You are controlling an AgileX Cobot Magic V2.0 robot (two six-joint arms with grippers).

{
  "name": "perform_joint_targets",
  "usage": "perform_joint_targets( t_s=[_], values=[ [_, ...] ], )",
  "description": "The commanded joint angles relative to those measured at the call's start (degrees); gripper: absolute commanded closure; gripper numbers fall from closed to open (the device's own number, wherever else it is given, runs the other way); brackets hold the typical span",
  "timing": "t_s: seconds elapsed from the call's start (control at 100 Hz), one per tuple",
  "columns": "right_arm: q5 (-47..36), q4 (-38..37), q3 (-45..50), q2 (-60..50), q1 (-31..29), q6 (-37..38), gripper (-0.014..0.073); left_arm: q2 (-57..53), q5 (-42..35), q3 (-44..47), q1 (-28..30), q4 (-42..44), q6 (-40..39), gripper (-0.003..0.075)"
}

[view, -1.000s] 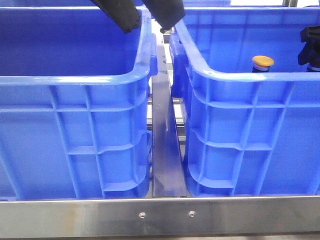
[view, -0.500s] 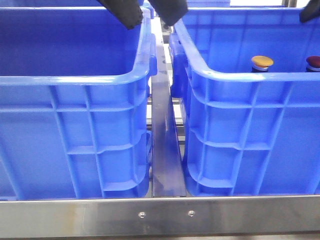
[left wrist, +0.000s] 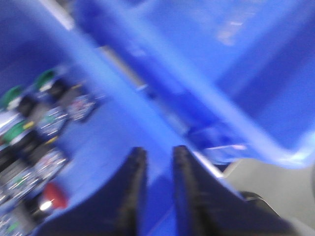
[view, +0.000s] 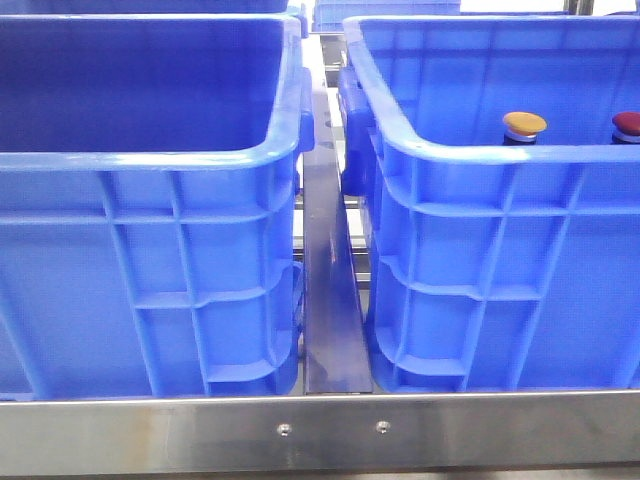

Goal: Pick red and yellow buttons and place in box

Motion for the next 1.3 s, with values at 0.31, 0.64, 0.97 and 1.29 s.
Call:
perform_joint_targets(
  t_s=[0.31,0.64,0.97,1.29],
  values=[
    [-0.3,1.2,7.3,-17.1,-0.2,-0.4,0.0655,-5.3,-7.4,7.3,18.0,1.9,-2.7,0.0741],
    [-4.1,2.0,12.3,-25.2,2.4,-0.4,0.0655,-15.7,-13.7,15.7,32.2,2.1,-2.7,0.0741],
    [-10.7,2.0,18.6,-34.0,7.8,-0.4,0.0655,-32.9,-26.9,30.3,36.9,2.0,-2.7,0.0741],
    [-9.9,2.0,25.9,-46.5,7.8,-0.4,0.0655,-50.5,-39.0,46.3,36.9,2.0,-2.7,0.0741]
  ],
)
